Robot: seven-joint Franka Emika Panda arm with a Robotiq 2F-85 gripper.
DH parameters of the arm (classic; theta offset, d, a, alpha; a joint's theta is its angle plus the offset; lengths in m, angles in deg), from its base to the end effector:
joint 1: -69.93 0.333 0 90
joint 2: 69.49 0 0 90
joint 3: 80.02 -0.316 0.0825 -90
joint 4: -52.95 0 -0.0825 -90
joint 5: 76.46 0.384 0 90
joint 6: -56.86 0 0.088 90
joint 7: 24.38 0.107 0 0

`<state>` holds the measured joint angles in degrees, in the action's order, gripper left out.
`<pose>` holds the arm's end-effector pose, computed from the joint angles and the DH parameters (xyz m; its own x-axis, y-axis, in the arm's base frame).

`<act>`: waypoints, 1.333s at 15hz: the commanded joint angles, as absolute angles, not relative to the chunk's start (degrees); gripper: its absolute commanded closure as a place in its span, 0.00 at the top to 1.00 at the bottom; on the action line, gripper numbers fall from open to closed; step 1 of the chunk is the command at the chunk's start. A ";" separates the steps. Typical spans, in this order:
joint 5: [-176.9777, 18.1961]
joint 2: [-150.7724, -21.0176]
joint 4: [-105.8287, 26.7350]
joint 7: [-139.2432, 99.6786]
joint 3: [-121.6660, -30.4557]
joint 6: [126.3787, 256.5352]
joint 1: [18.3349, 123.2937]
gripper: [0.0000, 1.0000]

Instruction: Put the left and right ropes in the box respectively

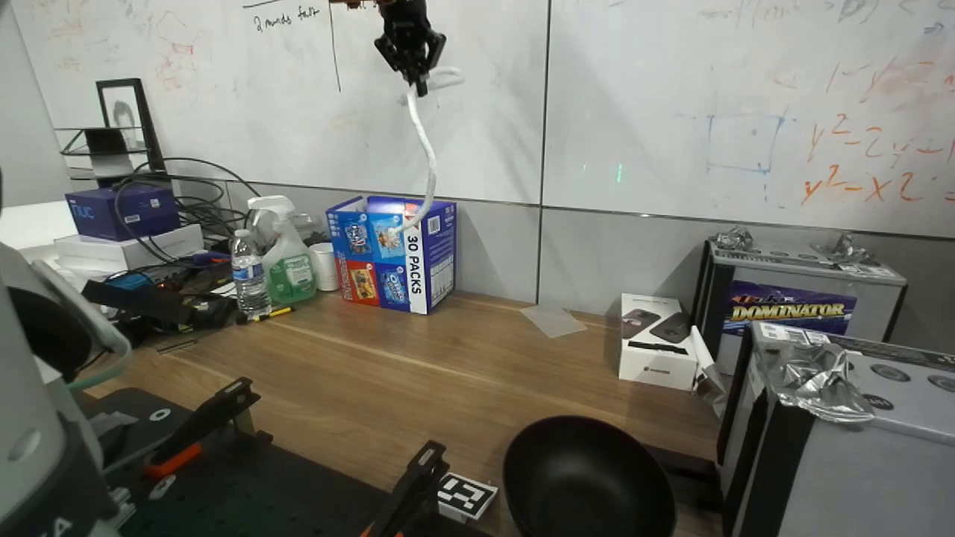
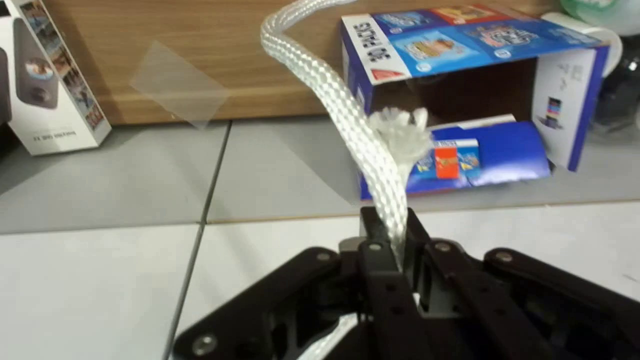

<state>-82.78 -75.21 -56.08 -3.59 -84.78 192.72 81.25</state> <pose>0.5941 0.1684 0.4855 0.9301 -0.0257 0.3665 -0.0115 -0.9991 -0.0410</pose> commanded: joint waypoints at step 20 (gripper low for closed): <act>-89.69 -91.38 -39.88 -0.02 -87.07 209.71 85.48 0.08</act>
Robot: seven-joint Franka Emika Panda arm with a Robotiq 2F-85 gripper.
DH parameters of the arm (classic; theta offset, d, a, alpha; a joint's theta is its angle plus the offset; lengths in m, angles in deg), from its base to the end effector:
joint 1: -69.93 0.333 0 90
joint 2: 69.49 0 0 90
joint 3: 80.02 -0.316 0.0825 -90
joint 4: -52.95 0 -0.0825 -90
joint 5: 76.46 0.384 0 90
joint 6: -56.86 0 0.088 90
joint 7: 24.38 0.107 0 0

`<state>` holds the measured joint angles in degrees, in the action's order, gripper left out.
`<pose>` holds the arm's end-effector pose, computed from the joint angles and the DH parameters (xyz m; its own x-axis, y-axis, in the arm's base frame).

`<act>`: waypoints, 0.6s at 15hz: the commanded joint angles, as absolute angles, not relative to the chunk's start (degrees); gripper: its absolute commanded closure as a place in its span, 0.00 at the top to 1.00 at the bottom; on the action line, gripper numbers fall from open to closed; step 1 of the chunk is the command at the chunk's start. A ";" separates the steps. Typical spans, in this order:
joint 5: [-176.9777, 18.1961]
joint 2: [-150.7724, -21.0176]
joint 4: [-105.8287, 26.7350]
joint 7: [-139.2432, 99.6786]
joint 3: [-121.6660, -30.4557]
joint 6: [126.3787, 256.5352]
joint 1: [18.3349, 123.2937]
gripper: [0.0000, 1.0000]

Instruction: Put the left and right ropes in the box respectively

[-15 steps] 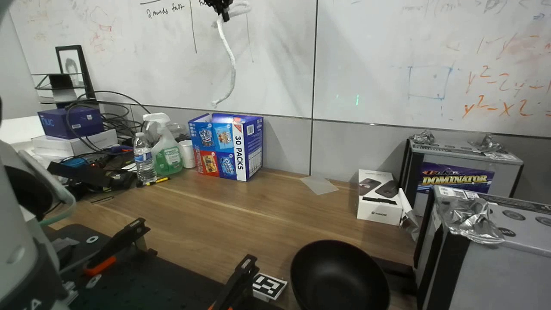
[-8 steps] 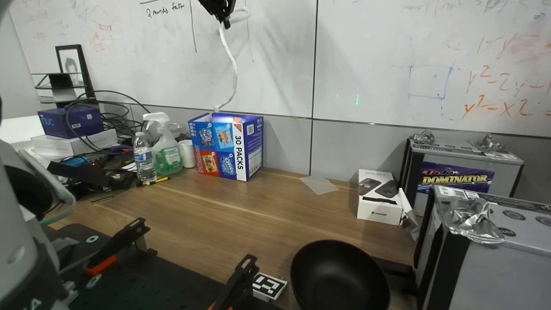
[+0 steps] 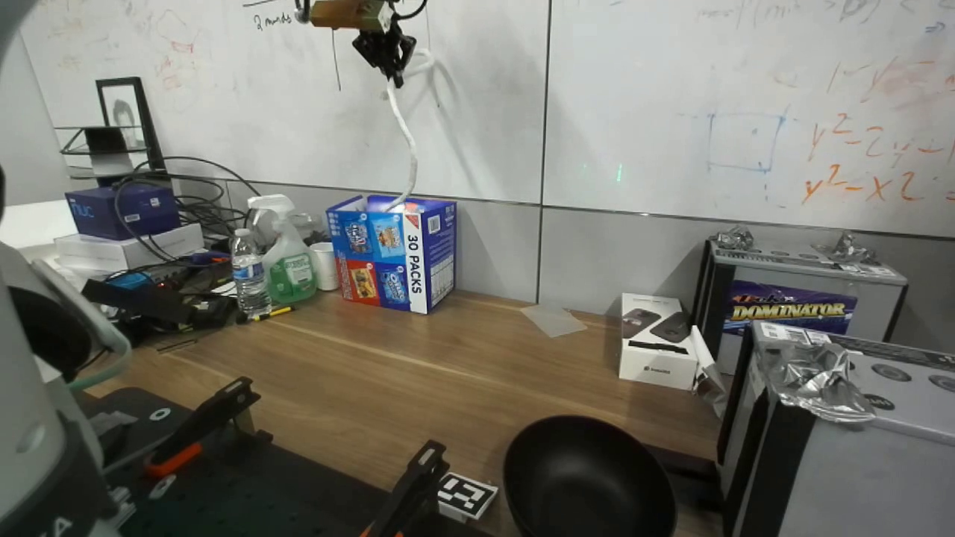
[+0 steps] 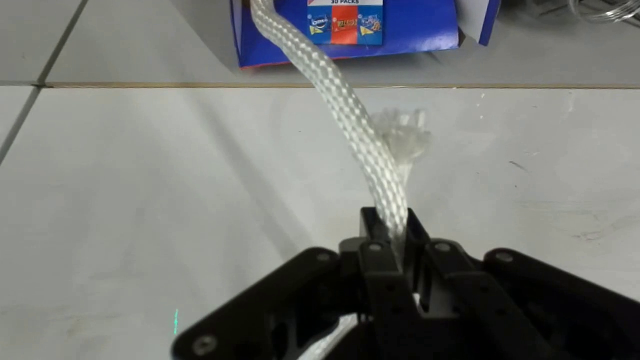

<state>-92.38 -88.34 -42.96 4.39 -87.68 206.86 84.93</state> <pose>0.6445 0.2634 0.4841 0.8071 0.0274 0.5898 0.0971 -0.9915 -0.0868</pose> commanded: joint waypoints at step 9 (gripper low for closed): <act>-69.91 -96.94 -41.77 -29.55 -98.52 214.44 77.88 0.08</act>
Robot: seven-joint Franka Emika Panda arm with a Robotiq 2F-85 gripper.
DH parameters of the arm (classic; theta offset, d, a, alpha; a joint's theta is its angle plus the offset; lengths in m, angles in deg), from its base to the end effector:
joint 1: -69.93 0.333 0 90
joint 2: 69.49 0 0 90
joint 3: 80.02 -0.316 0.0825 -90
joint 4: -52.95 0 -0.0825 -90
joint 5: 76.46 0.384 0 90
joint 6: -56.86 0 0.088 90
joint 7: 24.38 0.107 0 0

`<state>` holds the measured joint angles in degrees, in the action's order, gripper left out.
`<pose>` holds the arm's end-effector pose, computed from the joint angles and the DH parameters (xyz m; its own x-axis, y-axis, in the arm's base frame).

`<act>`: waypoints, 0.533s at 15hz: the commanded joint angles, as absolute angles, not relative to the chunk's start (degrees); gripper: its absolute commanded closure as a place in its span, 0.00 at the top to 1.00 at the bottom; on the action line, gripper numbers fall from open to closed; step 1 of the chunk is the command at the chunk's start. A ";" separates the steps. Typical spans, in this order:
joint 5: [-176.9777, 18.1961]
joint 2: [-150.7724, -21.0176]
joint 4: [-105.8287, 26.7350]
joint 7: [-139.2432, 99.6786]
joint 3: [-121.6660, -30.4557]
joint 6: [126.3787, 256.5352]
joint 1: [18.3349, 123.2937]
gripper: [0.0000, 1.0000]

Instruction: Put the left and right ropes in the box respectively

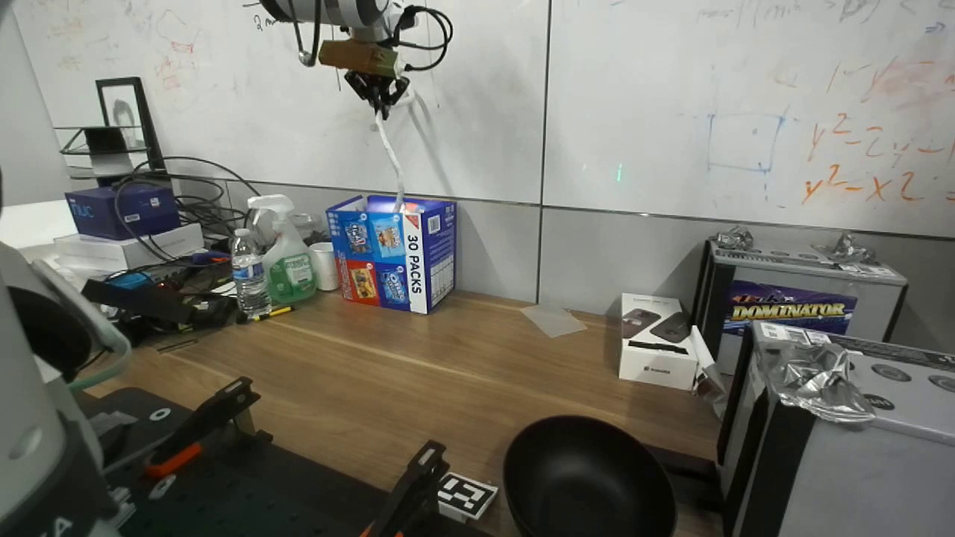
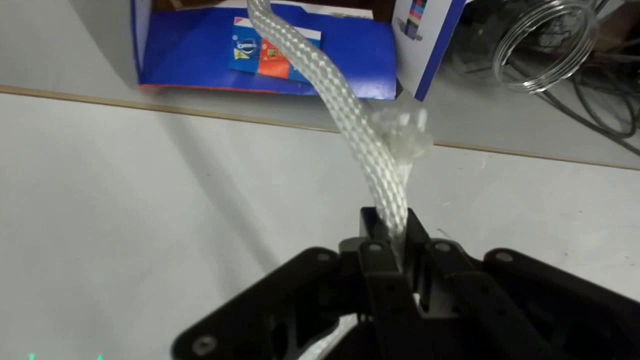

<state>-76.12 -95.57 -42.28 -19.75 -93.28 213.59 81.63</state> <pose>0.6603 0.2790 0.4224 0.7963 0.1907 0.5741 0.3329 -0.9305 -0.1528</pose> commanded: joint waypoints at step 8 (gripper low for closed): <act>-55.11 -100.52 -40.25 -57.07 -109.61 198.57 66.44 0.08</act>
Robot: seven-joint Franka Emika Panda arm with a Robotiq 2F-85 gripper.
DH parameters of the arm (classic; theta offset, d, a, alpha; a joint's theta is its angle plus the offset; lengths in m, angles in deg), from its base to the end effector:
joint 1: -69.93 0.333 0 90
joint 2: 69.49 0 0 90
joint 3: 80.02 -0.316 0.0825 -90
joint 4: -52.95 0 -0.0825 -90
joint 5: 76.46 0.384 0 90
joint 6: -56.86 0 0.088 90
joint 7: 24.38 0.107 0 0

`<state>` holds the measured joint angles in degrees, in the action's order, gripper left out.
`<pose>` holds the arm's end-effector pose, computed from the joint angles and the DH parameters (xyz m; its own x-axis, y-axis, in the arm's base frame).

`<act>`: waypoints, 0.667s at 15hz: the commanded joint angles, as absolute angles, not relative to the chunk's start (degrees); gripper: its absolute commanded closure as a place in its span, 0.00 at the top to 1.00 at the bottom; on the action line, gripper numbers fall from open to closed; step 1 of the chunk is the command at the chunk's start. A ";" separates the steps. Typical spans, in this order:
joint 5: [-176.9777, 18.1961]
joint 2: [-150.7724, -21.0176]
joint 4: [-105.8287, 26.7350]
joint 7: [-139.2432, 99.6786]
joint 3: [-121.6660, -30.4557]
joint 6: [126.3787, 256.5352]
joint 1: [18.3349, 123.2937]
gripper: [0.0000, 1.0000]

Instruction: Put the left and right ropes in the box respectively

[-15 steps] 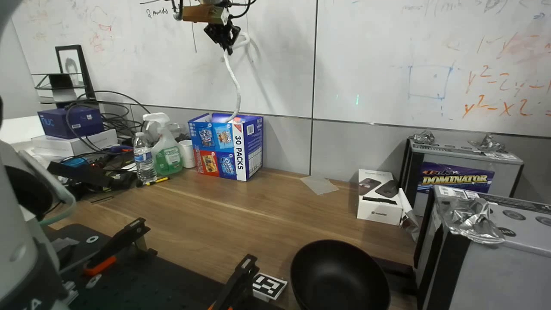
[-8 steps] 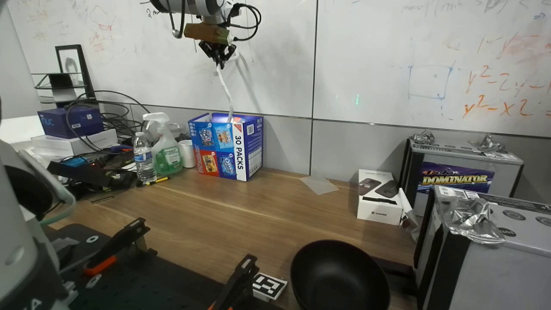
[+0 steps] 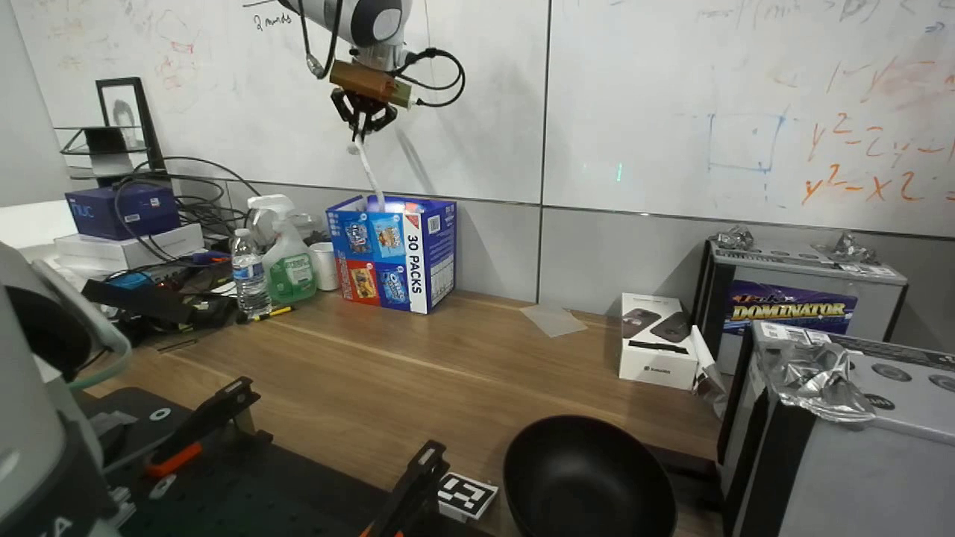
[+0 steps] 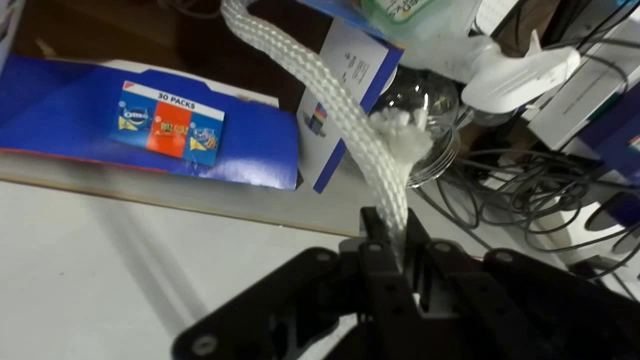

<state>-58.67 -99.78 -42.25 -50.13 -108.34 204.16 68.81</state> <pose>0.6565 0.2726 0.3769 0.7678 0.4120 0.4907 0.5911 -0.7510 -0.2943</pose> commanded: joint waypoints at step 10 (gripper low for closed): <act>-56.90 -102.54 -34.60 -59.42 -101.95 190.03 69.63 0.08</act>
